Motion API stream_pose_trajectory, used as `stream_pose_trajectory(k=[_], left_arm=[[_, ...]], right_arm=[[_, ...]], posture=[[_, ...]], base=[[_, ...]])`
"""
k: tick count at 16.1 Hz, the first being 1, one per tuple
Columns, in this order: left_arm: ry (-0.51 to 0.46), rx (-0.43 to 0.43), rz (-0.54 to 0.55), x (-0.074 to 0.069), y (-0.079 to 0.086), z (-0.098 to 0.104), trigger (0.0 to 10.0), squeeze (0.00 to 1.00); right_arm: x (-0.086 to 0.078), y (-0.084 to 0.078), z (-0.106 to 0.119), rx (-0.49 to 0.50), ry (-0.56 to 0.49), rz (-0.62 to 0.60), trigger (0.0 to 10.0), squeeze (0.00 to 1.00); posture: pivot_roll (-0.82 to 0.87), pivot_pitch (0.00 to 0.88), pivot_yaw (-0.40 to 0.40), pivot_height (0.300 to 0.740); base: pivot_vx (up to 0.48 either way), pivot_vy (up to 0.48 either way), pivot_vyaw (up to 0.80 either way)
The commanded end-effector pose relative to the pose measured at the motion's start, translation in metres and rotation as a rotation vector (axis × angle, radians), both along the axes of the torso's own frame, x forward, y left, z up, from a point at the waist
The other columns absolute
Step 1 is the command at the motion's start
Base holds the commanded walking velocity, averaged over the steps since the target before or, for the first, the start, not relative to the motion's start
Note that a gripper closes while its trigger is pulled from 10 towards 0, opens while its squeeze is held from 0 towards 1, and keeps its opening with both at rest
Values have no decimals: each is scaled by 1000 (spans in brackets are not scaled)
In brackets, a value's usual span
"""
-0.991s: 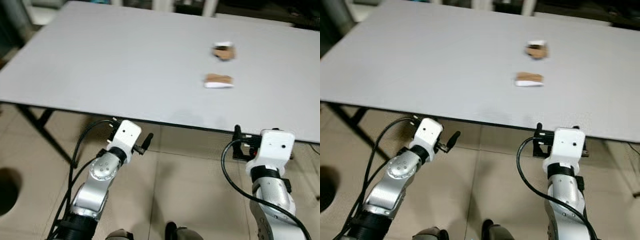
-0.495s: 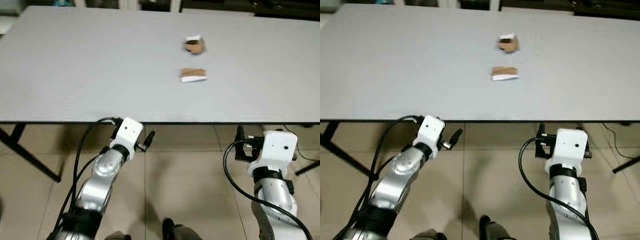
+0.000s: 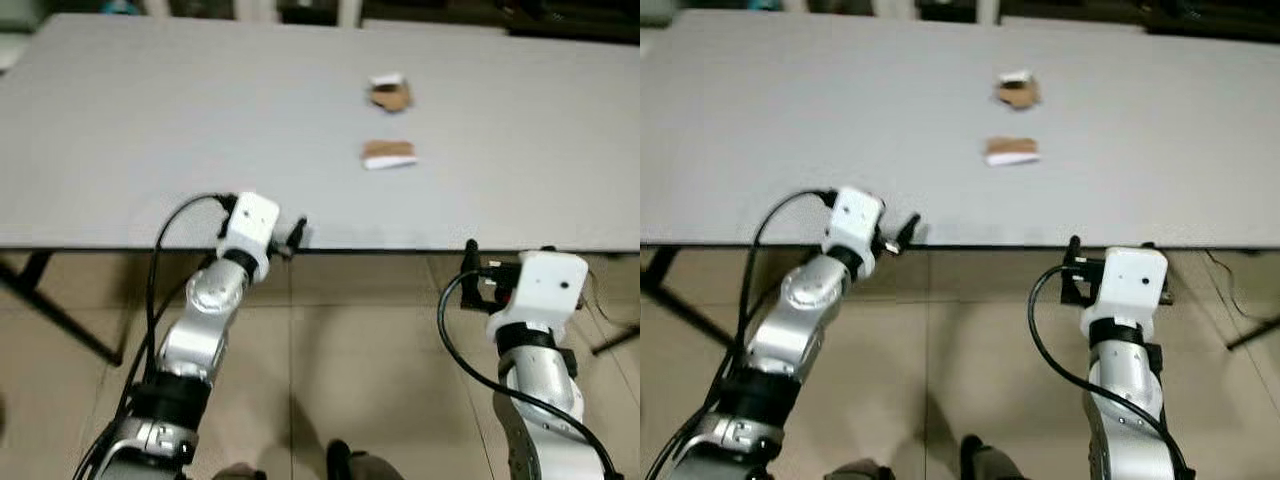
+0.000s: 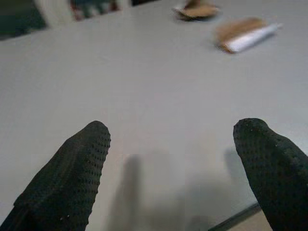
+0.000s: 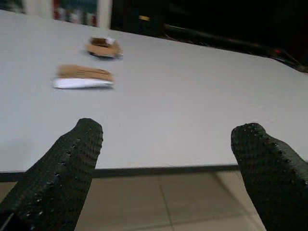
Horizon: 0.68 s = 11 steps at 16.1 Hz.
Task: Picking trash to rubbish bin
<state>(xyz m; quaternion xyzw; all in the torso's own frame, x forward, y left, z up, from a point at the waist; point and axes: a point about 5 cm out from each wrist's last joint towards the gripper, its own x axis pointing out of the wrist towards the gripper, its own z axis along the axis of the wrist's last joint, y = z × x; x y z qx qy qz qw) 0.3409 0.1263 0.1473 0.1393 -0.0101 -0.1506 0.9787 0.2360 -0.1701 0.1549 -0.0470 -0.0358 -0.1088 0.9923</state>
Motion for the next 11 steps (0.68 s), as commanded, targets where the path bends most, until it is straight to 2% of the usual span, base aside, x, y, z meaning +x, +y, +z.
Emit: stream_pose_trajectory(k=[1,2,4,11], left_arm=[[14,-8,5,-2,1,-5,10000,0],[13,-7,1,-3,1,-5,10000,0],[3,-21,-10,-1,0,-3,10000,0],[-3,-30,-28,1,-1,0,10000,0]], right_arm=[[0,-2,-1,8,-1,-2,10000,0],[0,-1,-1,9,-1,0,10000,0],[-1,1,-2,19,-5,7,10000,0],[-1,3,0,26,-16,9,10000,0]], posture=[[175,128,-36,740],[175,127,-35,740],[176,129,-31,740],[172,128,-24,740]], base=[[0,0,0],[0,0,0],[334,0,0],[471,0,0]])
